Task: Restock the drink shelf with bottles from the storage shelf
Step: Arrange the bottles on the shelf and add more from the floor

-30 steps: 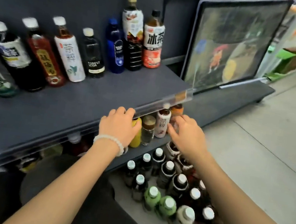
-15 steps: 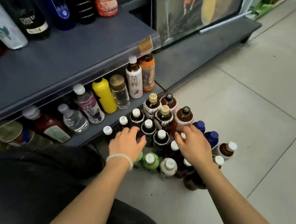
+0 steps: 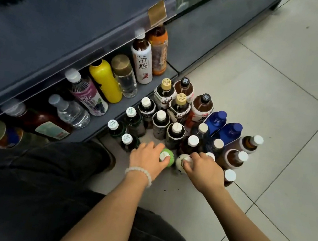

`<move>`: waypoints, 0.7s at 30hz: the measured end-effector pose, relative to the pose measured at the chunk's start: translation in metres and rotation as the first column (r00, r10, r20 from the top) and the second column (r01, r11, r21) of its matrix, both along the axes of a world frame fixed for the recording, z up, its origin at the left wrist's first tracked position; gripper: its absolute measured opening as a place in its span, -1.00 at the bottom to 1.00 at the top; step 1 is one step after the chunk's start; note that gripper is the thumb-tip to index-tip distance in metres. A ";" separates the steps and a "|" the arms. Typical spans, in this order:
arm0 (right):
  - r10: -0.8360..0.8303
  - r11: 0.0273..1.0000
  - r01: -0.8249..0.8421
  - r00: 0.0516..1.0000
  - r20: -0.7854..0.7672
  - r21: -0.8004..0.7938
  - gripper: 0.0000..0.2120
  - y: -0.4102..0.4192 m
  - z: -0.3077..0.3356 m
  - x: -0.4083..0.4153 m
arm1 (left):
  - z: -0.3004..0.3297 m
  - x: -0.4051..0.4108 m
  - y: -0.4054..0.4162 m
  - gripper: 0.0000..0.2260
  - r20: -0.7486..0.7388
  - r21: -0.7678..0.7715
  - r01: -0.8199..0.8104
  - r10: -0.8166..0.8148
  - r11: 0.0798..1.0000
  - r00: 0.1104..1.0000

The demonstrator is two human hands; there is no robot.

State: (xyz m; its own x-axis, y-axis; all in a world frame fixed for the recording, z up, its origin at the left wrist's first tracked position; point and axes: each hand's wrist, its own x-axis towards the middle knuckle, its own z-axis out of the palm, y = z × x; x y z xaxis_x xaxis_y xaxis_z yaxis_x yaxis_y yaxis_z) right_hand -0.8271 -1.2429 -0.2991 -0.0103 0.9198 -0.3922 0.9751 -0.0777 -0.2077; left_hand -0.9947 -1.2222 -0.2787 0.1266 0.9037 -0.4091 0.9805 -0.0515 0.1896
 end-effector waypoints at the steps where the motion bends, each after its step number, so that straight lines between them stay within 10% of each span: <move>1: 0.000 1.000 0.000 1.000 0.004 0.005 -0.65 0.000 -0.002 -0.001 | -0.002 0.001 0.001 -0.64 -0.004 0.000 0.012 -0.012 1.000 1.000; 21: -0.106 0.993 0.112 0.985 -0.136 0.036 -0.69 0.007 0.004 0.001 | -0.005 0.011 0.012 -0.75 -0.016 -0.061 0.133 -0.134 0.989 0.991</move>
State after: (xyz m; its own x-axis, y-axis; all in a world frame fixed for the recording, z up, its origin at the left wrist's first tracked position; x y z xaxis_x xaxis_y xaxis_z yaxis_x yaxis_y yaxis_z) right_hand -0.8264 -1.2361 -0.2953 0.0411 0.9343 -0.3541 0.9246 -0.1699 -0.3410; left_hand -0.9842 -1.2100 -0.2838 0.2359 0.8532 -0.4652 0.9692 -0.1718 0.1765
